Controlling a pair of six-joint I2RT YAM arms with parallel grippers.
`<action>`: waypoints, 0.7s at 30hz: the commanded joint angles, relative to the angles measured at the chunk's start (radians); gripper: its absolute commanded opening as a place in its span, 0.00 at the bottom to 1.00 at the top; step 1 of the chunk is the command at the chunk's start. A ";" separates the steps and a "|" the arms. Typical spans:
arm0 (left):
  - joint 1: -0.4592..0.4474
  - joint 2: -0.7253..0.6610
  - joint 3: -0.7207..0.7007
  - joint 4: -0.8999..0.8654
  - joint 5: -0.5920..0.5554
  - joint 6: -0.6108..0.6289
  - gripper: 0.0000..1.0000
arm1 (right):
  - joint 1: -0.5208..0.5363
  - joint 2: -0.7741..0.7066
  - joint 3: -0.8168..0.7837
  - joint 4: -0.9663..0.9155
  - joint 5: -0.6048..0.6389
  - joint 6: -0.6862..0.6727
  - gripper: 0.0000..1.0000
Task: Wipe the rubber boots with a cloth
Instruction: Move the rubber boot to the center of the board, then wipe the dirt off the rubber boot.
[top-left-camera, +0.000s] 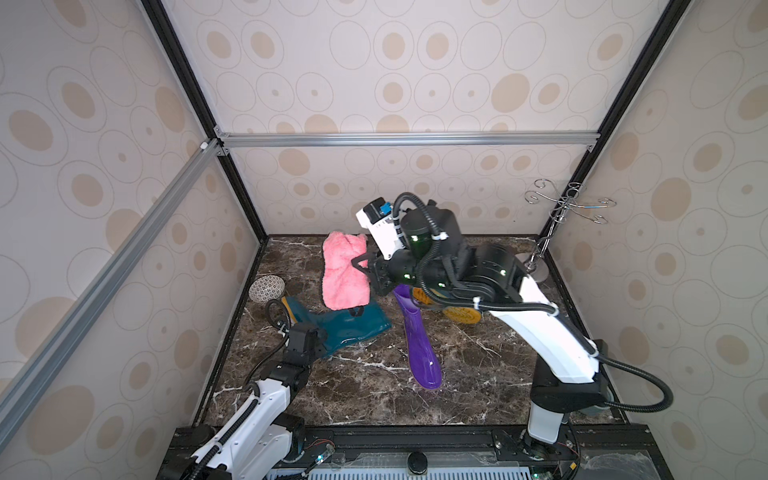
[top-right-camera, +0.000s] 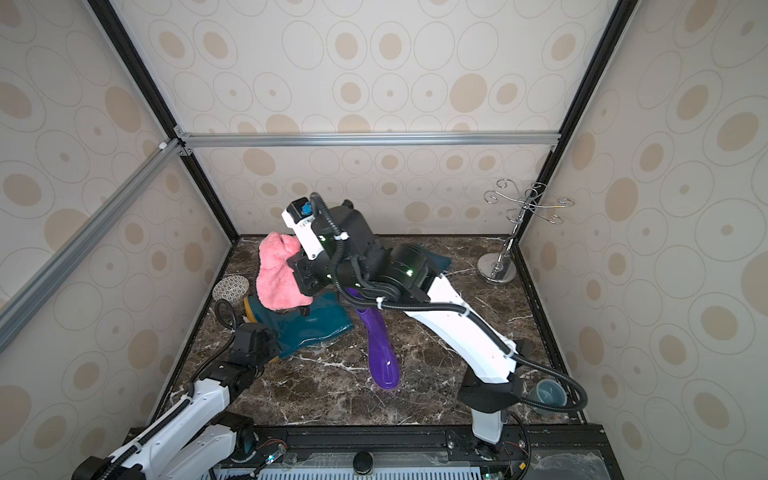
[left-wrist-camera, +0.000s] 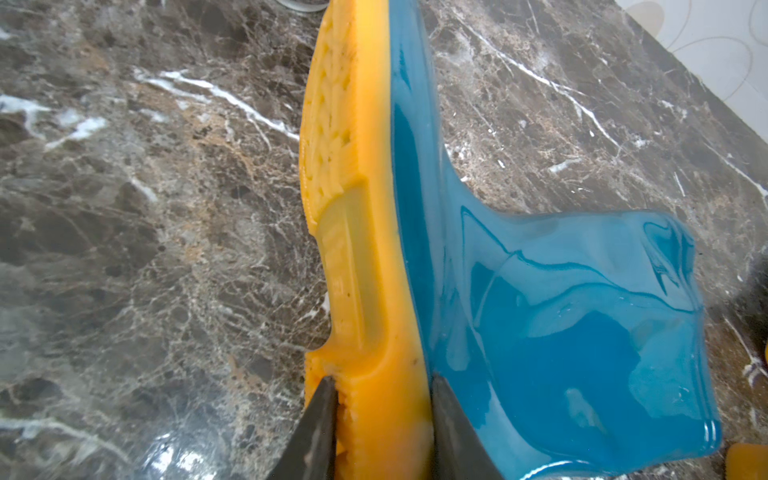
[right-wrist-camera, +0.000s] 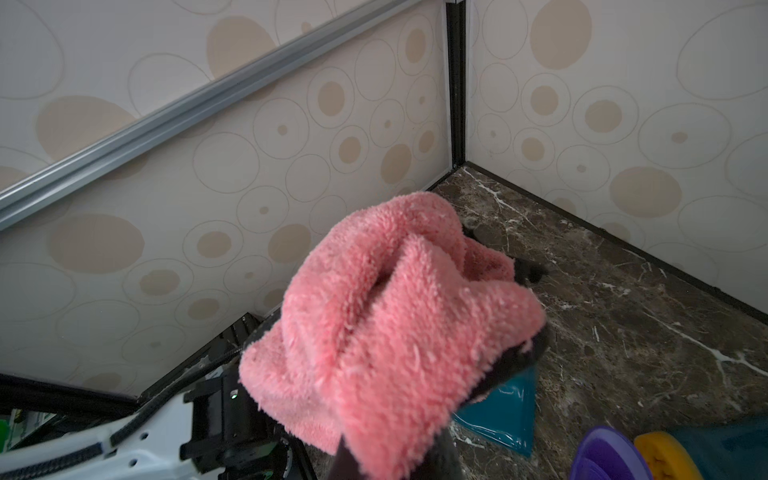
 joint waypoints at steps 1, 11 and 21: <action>-0.006 -0.046 -0.005 -0.011 -0.077 -0.040 0.00 | 0.006 0.076 0.040 0.058 0.029 0.051 0.00; -0.004 -0.113 -0.025 -0.004 -0.042 -0.047 0.00 | 0.004 0.171 -0.170 0.224 0.130 0.112 0.00; -0.005 -0.164 -0.057 0.046 0.023 -0.029 0.00 | -0.009 0.274 -0.297 0.311 0.008 0.243 0.00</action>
